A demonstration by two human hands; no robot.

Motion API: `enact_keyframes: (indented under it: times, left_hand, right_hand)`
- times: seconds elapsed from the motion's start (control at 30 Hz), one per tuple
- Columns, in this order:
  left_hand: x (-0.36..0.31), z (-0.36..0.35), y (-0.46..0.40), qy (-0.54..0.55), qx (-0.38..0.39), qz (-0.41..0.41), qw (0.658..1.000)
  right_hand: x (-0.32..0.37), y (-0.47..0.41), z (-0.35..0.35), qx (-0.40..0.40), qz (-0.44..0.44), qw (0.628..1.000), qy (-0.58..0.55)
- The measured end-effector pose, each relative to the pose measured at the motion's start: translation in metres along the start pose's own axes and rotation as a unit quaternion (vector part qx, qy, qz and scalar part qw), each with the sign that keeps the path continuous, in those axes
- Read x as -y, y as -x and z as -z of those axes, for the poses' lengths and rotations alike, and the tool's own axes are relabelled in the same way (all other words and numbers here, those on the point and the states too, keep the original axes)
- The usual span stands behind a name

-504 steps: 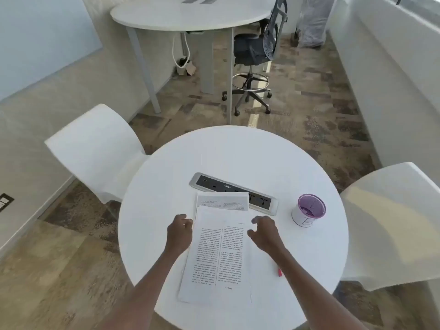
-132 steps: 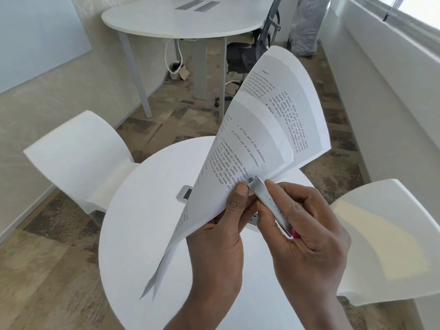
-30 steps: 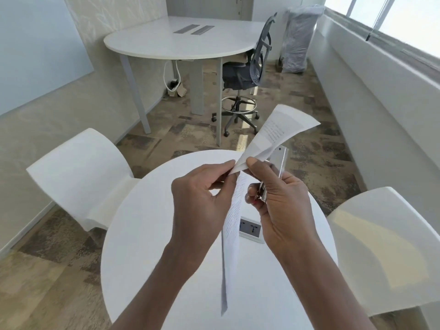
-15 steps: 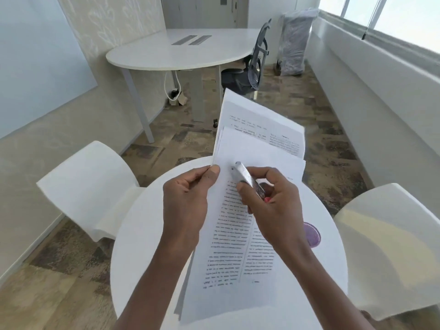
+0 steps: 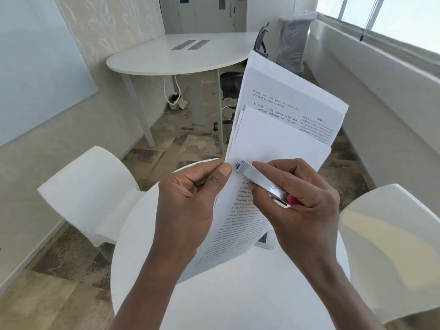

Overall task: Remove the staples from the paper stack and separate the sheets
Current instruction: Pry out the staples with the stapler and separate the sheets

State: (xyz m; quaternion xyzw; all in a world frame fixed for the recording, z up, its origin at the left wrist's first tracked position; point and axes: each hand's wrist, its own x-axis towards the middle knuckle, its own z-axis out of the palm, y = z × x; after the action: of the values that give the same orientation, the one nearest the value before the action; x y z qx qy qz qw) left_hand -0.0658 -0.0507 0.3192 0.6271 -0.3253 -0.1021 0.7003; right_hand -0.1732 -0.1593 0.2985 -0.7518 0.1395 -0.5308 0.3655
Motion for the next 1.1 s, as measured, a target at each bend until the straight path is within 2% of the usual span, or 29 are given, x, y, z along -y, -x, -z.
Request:
enact_keyframes:
  times: [0.2, 0.37, 0.73, 1.0, 1.1]
  left_hand:
    - [-0.003, -0.004, 0.002, -0.031, -0.007, -0.034, 0.999]
    - [-0.003, -0.005, 0.002, -0.026, -0.003, -0.038, 0.999]
    - [-0.002, -0.003, -0.004, 0.045, 0.036, 0.035, 0.998]
    - [-0.003, -0.005, -0.002, 0.039, 0.032, 0.077, 0.996]
    - [-0.004, -0.004, -0.002, 0.024, 0.037, 0.081, 0.996]
  right_hand:
    - [0.002, 0.001, 0.003, -0.015, 0.056, 0.995, 0.083]
    - [0.002, 0.001, 0.002, -0.020, 0.060, 0.994, 0.084]
    - [-0.014, -0.004, 0.004, 0.028, 0.037, 0.999, -0.005]
    - [-0.021, -0.003, 0.008, 0.065, 0.040, 0.997, -0.025]
    - [-0.020, -0.005, 0.009, 0.079, 0.068, 0.995, 0.010]
